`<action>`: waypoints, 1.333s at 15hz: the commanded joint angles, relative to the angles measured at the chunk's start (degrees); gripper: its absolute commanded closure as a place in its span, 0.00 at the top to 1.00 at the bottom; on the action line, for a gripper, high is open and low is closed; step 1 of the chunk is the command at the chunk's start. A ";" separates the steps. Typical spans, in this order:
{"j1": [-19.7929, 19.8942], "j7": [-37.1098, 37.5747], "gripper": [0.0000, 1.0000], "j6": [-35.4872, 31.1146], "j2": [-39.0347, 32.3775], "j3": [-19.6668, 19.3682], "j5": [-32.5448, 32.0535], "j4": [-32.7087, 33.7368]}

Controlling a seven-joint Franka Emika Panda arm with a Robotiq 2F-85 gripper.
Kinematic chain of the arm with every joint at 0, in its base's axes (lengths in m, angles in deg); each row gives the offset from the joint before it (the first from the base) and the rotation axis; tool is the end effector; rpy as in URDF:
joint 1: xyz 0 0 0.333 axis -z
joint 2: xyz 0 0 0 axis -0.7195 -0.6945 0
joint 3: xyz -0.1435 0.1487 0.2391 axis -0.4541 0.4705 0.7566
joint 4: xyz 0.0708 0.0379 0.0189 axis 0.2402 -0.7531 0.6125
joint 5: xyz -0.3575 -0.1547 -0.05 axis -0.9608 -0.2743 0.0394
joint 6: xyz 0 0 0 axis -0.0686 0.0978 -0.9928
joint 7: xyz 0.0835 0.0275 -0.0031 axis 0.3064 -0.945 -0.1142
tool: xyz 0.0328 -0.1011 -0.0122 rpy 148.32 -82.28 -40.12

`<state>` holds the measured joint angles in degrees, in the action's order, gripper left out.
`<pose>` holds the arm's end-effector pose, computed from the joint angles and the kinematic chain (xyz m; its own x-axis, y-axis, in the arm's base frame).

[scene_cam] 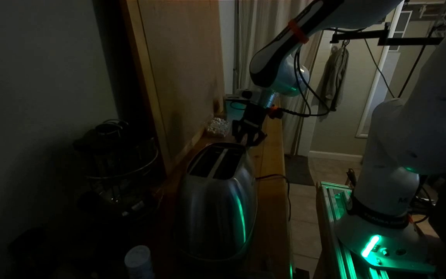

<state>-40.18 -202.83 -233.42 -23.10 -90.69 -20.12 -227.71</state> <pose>0.3499 -0.1750 0.3137 0.3319 0.8805 0.3384 0.9044 -0.3990 0.1510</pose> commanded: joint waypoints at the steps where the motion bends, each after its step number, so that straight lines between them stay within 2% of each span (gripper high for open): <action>1: 0.36 1.52 0.09 1.22 0.95 0.31 -1.40 0.00; 2: 0.30 1.42 0.02 1.08 1.00 0.24 -1.15 0.01; 3: 0.23 1.27 0.00 1.11 1.18 0.11 -0.87 0.02; 12: 0.29 1.08 0.01 2.38 2.05 -0.35 -0.52 0.09; 20: 0.54 1.54 0.01 7.76 3.43 -0.96 0.50 0.41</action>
<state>-39.97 -202.22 -228.92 -21.82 -91.18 -19.93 -227.56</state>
